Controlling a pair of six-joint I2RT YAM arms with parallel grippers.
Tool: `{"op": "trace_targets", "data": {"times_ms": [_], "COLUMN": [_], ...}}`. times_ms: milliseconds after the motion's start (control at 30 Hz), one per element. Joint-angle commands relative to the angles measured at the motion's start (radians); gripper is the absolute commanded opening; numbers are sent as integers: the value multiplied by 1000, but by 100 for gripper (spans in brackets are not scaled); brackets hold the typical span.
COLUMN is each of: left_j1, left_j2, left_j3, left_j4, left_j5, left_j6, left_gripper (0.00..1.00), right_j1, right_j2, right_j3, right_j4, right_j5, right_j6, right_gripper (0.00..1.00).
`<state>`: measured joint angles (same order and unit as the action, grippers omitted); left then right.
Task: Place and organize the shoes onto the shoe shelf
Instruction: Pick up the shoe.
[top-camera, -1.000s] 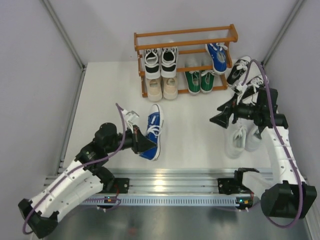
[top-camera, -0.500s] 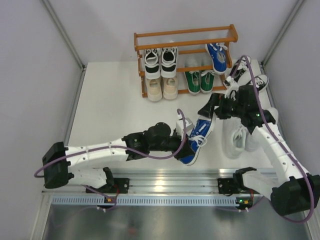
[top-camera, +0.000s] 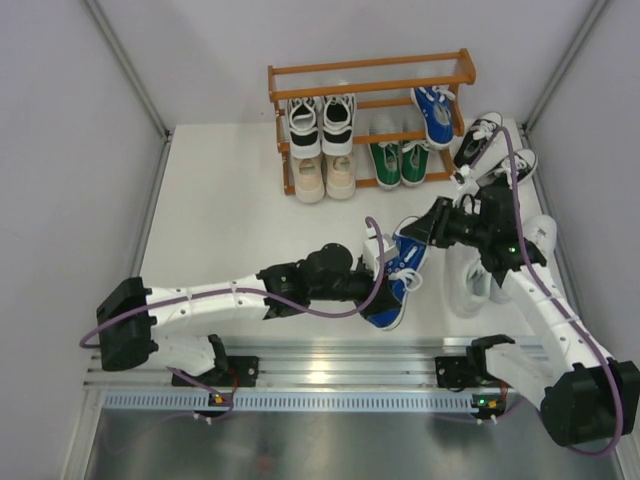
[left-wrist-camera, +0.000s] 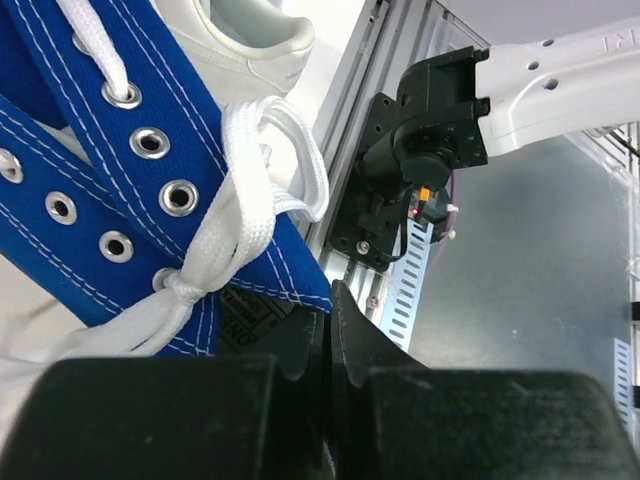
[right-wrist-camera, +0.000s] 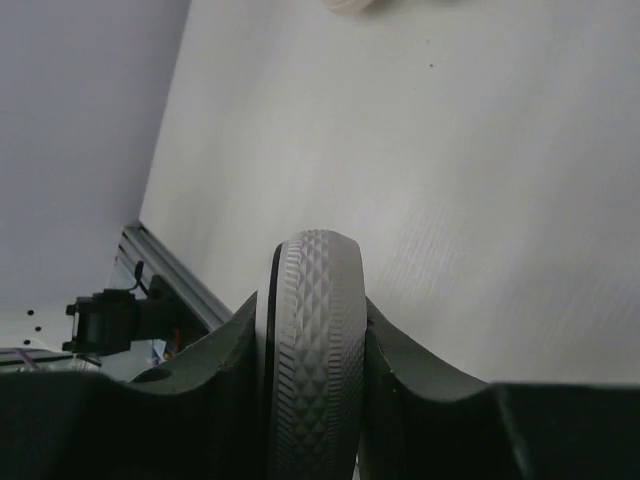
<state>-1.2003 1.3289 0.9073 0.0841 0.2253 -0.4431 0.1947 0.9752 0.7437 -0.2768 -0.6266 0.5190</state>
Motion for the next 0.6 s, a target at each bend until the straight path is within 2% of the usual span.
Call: {"op": "trace_targets", "data": {"times_ms": [0, 33, 67, 100, 167, 200, 367, 433, 567], "left_j1": [7, 7, 10, 11, 24, 31, 114, 160, 197], "left_j2": [-17, -20, -45, -63, -127, -155, -307, -323, -277], "left_j3": [47, 36, 9, -7, -65, -86, -198, -249, -306], "left_j4": [203, 207, 209, 201, 201, 201, 206, 247, 400], "left_j5": [-27, -32, -46, -55, -37, -24, 81, 150, 256], "left_j6": [8, 3, -5, -8, -3, -2, 17, 23, -11], "left_gripper": [13, 26, 40, 68, 89, 92, 96, 96, 96], "right_j1": [-41, -53, -86, -99, -124, -127, -117, -95, -12], "right_j2": [-20, -20, -21, -20, -27, -27, 3, 26, 54], "right_j3": [-18, -15, -12, 3, 17, 45, 56, 63, 111], "right_j4": [146, 148, 149, 136, 79, 35, -2, -25, -159], "right_j5": [-224, -266, -310, -352, -453, -494, -666, -755, -798], "right_j6": [-36, -69, -149, -199, -348, -412, -606, -678, -845], "right_gripper": [12, 3, 0, 0, 0, 0, 0, 0, 0]}}
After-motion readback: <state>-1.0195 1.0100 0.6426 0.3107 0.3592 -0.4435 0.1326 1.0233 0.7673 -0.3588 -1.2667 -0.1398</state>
